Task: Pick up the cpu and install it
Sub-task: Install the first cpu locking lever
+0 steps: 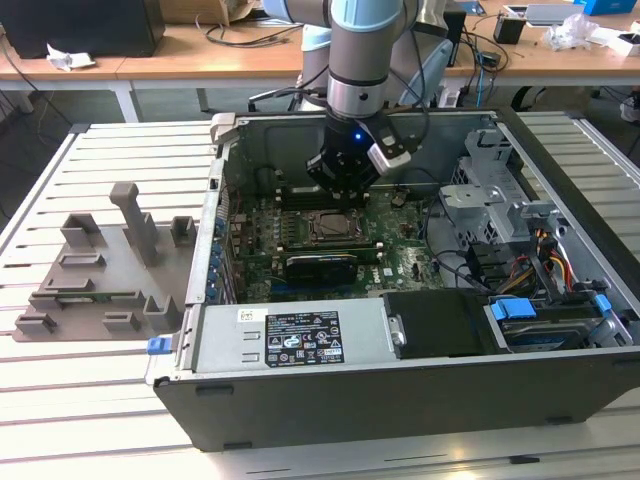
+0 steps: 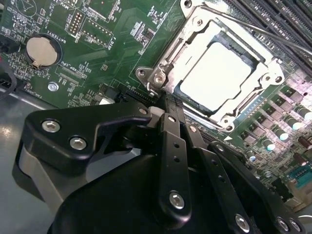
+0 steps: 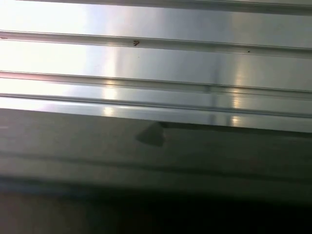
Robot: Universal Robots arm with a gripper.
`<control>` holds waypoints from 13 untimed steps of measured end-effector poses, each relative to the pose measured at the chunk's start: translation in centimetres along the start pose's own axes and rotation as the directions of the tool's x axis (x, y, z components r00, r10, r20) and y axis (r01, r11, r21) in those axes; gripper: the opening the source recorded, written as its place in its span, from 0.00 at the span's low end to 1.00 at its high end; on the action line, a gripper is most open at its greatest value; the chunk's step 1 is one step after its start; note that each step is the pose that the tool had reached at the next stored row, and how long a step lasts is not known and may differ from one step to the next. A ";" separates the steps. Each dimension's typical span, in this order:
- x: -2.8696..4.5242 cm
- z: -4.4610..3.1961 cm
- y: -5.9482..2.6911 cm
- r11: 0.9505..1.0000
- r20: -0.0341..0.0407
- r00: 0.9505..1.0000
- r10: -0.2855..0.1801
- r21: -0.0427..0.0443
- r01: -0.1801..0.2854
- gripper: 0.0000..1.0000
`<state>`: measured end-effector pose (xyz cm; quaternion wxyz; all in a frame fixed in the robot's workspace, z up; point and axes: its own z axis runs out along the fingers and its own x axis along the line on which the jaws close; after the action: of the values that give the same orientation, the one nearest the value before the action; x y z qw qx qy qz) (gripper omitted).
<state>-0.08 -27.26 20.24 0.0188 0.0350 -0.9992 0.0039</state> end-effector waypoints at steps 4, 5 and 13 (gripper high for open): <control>0.00 0.00 -0.08 1.000 0.001 1.000 0.000 -0.011 0.000 0.11; 0.01 -0.03 -0.09 1.000 0.001 1.000 0.000 -0.011 0.000 0.11; 0.09 -0.79 -0.89 0.999 -0.004 1.000 0.002 0.053 -0.002 0.11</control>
<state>-0.08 -28.15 21.04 0.0197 0.0345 -0.9988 0.0304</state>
